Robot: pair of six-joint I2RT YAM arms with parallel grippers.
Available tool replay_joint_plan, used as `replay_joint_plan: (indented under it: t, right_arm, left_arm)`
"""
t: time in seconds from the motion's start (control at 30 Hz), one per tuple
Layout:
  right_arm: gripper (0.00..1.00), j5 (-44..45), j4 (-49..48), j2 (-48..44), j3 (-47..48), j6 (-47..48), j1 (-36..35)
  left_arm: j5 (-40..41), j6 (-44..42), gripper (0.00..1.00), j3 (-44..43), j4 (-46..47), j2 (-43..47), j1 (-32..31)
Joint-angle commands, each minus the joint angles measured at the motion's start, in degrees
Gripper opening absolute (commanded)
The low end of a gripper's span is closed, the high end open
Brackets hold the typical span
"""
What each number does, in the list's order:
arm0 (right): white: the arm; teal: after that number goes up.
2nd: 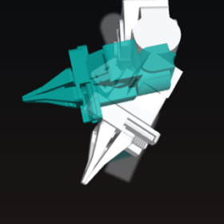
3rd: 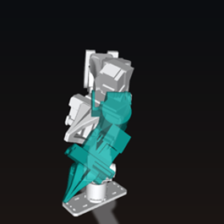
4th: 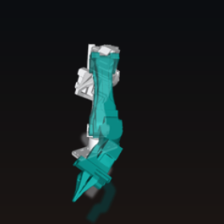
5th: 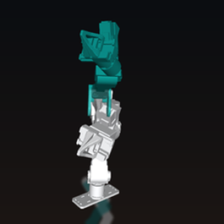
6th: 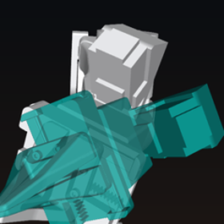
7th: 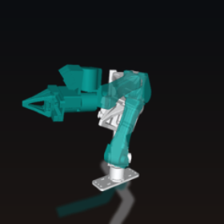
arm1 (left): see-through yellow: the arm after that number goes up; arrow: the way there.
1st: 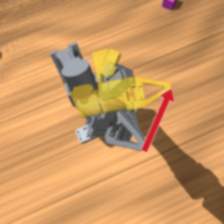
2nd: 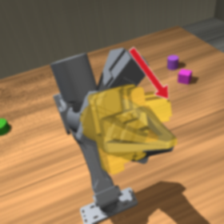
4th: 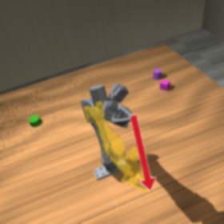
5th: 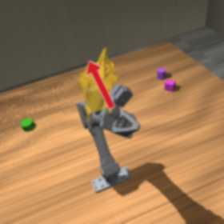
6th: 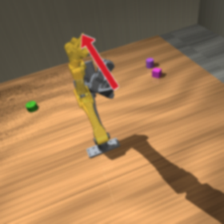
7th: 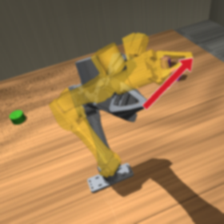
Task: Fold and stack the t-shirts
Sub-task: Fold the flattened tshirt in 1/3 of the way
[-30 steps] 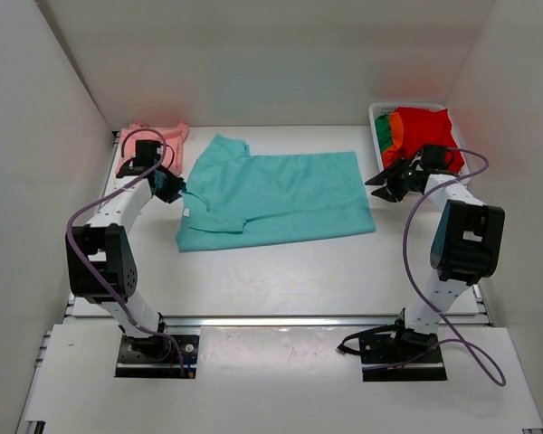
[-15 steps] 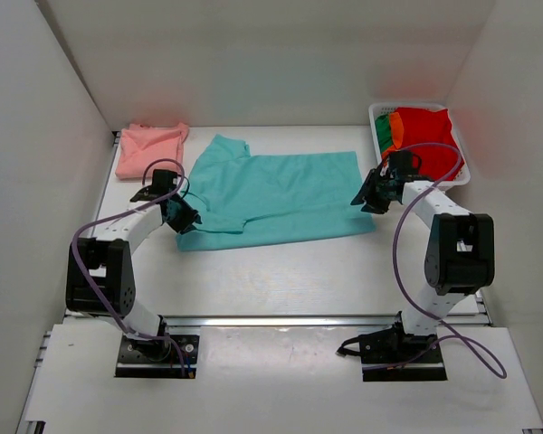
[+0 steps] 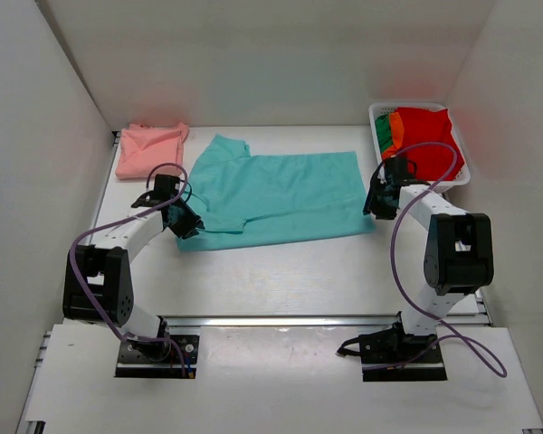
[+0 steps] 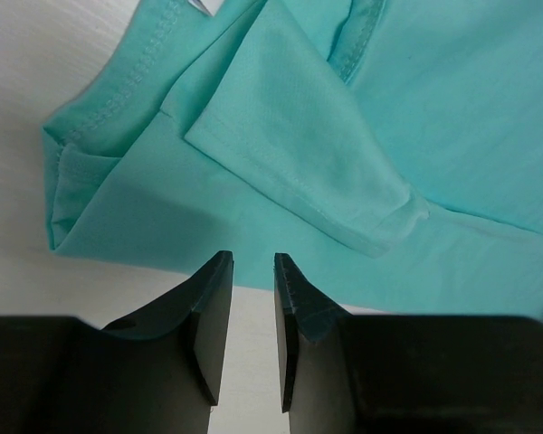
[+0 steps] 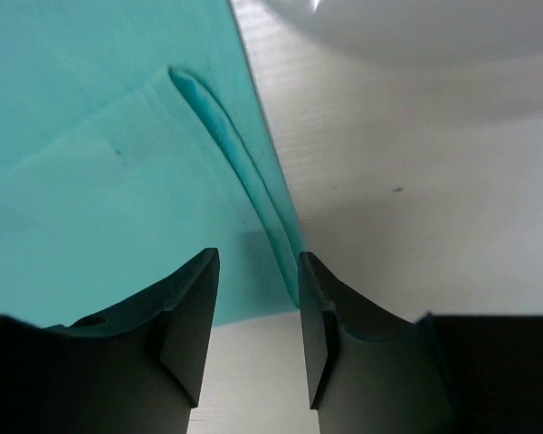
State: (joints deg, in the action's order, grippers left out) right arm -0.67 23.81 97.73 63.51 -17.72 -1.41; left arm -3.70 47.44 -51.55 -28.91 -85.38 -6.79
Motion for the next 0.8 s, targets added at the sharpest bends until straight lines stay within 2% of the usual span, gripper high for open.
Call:
replay_joint_plan:
  t: [0.0, 0.1, 0.3, 0.4, 0.47, 0.57, 0.63, 0.77]
  right_arm:
    - [0.38, 1.64, -1.49, 0.27, -3.03, 1.63, -0.26]
    - [0.37, 1.11, -3.33, -0.43, -5.05, 1.8, -0.44]
    - [0.23, 1.45, -3.51, -1.31, -6.99, 1.46, -1.13]
    - [0.24, 2.59, -3.16, -1.93, -6.64, 1.46, -1.23]
    - [0.33, 2.08, -3.42, -2.54, -6.9, 1.28, -0.7]
    - [0.37, 2.6, -4.56, -2.9, -7.69, 1.63, -0.44]
    - [0.31, 2.25, -5.18, -1.94, -7.17, 1.72, -0.61]
    - [0.05, 2.43, -5.27, -0.88, -5.85, 2.51, -1.05]
  left_arm:
    - [-0.6, -0.51, 0.36, 0.75, 0.25, 2.77, -0.51]
    - [-0.78, -0.59, 0.37, 1.28, 0.17, 3.38, -0.33]
    - [-1.04, -0.51, 0.37, 3.38, 0.25, 4.43, -0.59]
    - [-0.95, -0.42, 0.37, 3.56, 0.43, 4.78, -0.42]
    - [-0.87, -0.42, 0.37, 3.65, 0.25, 5.14, -0.51]
    - [-0.95, -0.59, 0.37, 4.26, -0.1, 5.32, -0.6]
    - [-1.13, -0.6, 0.37, 4.27, -0.36, 5.76, -0.34]
    - [-1.3, -0.95, 0.38, 4.7, -1.32, 6.63, -0.77]
